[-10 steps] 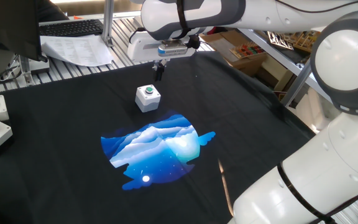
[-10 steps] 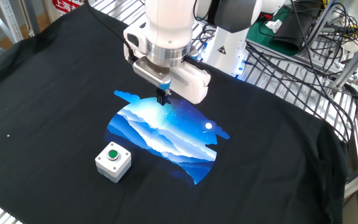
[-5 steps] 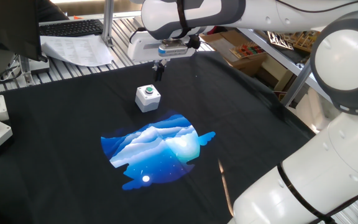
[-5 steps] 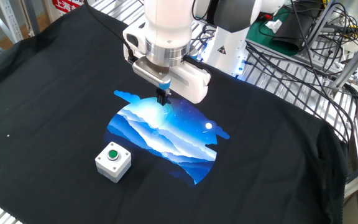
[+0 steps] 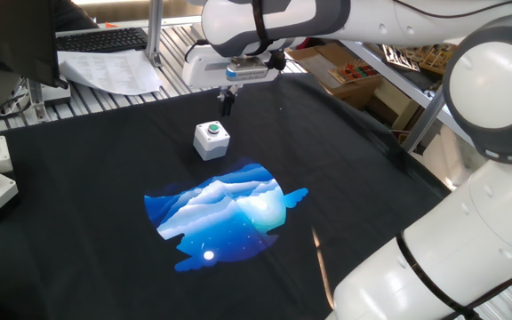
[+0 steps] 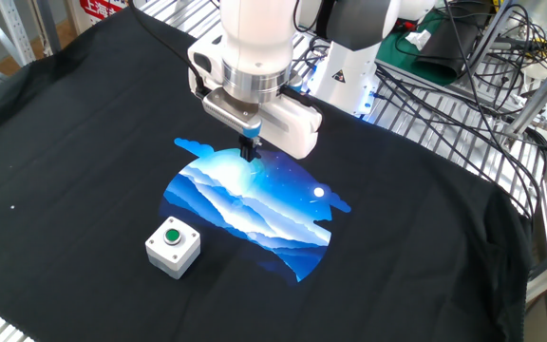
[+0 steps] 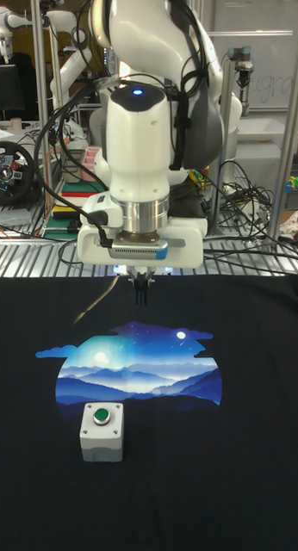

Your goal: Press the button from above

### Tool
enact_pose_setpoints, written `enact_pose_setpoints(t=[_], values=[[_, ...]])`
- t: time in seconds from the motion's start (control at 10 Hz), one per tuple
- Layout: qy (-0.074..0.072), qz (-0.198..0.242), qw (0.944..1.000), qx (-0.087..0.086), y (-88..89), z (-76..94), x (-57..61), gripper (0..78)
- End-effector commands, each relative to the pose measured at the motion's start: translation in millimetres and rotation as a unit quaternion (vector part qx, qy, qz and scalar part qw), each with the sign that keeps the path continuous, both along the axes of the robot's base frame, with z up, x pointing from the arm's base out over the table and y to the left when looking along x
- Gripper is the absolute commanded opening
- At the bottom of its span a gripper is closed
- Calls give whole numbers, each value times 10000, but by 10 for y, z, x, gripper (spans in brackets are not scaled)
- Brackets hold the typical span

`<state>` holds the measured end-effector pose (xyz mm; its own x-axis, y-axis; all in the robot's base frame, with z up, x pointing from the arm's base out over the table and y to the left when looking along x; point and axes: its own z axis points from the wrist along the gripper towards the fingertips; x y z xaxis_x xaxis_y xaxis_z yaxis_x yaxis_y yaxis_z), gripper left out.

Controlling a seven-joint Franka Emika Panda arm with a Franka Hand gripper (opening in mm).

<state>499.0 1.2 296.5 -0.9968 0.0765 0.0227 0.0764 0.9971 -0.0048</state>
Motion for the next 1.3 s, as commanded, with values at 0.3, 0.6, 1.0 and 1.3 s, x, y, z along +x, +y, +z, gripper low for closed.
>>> enact_pose_setpoints(t=[0.3,0.6,1.0,1.3], values=[[-13,33,10000,-19,0,11,7,0],[7,64,10000,-48,12,-9,24,0],[-11,111,9999,-31,-5,-5,60,0],[-39,34,10000,-53,-1,-22,87,0]])
